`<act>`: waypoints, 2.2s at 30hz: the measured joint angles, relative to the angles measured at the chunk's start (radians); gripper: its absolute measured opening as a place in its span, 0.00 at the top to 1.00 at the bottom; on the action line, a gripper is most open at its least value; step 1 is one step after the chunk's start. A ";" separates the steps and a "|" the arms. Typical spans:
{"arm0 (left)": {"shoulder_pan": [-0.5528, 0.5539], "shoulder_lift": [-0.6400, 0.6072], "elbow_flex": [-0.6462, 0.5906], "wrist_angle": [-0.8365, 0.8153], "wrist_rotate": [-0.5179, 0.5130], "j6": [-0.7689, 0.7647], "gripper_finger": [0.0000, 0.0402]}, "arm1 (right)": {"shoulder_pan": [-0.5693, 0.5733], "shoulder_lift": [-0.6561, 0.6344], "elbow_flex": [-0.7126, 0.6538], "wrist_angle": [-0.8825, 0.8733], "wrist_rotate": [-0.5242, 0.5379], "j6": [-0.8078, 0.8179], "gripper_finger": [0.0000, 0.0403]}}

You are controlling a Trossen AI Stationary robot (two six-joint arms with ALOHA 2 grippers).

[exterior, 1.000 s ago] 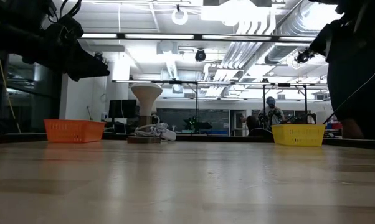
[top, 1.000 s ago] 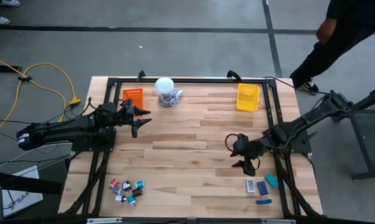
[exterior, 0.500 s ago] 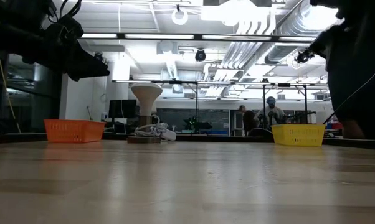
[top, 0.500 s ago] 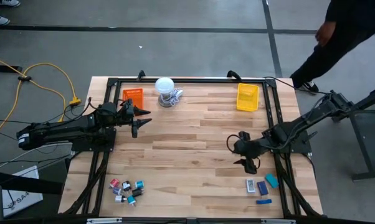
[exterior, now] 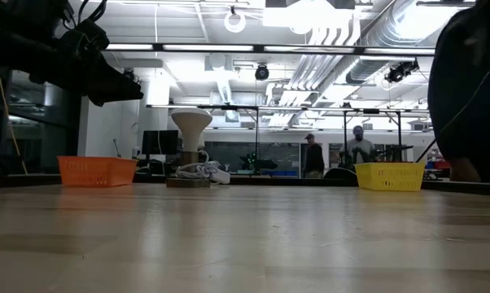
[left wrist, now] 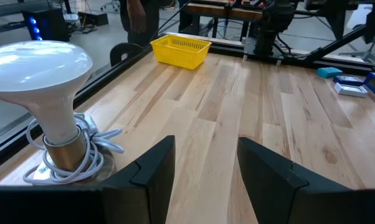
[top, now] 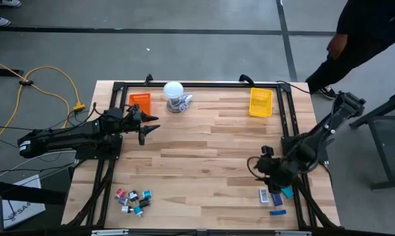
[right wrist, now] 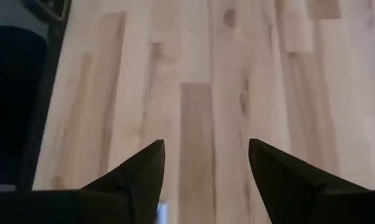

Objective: Pick & Place Office items
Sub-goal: Put the blue digital timer into the yellow basket

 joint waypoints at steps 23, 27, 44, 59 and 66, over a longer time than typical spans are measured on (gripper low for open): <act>0.000 0.000 0.000 0.000 0.000 0.000 0.58 | 0.166 0.254 0.209 -0.236 -0.274 0.056 0.45; 0.000 0.000 0.000 0.000 0.000 0.000 0.58 | 0.166 0.340 0.274 -0.264 -0.305 0.142 0.45; 0.000 0.000 0.000 0.000 0.000 0.000 0.58 | 0.188 0.632 0.476 -0.309 -0.461 0.283 0.45; 0.000 0.000 0.000 0.000 0.000 0.000 0.58 | 0.215 0.753 0.476 -0.237 -0.497 0.368 0.45; 0.000 0.000 0.000 0.000 0.000 0.000 0.58 | 0.232 0.752 0.465 -0.233 -0.480 0.387 0.45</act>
